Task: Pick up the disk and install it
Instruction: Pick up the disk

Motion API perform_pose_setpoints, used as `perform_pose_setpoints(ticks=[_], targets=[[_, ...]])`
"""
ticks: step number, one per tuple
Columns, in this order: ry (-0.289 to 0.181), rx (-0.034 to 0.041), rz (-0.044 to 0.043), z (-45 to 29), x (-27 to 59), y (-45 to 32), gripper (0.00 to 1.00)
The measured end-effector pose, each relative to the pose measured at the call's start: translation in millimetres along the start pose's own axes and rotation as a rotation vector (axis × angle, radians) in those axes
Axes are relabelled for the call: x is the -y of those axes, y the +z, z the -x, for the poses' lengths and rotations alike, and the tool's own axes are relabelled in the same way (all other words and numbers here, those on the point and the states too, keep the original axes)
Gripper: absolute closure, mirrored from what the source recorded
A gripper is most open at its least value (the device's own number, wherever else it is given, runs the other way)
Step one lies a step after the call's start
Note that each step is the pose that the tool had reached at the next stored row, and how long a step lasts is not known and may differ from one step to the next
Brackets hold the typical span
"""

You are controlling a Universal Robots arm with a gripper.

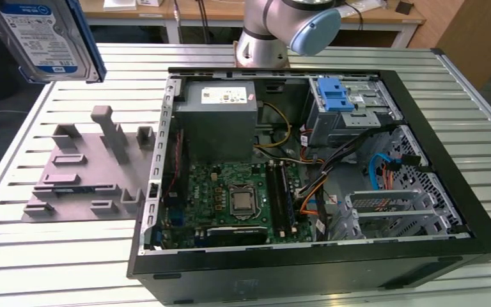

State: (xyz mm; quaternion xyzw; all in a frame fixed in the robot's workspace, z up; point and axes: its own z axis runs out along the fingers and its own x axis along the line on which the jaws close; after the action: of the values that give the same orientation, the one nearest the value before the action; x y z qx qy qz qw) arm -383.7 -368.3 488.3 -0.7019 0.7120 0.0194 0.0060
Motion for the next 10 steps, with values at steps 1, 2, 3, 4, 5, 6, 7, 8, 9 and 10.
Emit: perform_pose_setpoints(ticks=[1,2,3,4,5,6,7,8,9,10], targets=[[0.000,0.0001,0.0001,0.1,0.0,-1.7,0.64],[0.000,0.0002,0.0001,0.2,0.0,-3.6,0.64],[0.000,0.0002,0.0002,0.2,-0.1,-5.5,0.64],[0.000,0.0004,0.0003,0.3,-0.1,-7.2,0.64],[0.000,0.0009,0.0002,0.4,-0.1,-8.7,0.64],[0.000,0.0013,0.0001,0.4,-0.2,-10.4,0.64],[0.000,0.0016,0.0001,0.5,-0.2,-12.1,0.64],[0.000,0.0021,0.0001,0.5,-0.2,-13.5,0.64],[0.000,0.0025,0.0001,0.6,-0.2,-14.5,0.64],[0.000,0.0025,0.0002,0.6,-0.2,-15.1,0.64]])
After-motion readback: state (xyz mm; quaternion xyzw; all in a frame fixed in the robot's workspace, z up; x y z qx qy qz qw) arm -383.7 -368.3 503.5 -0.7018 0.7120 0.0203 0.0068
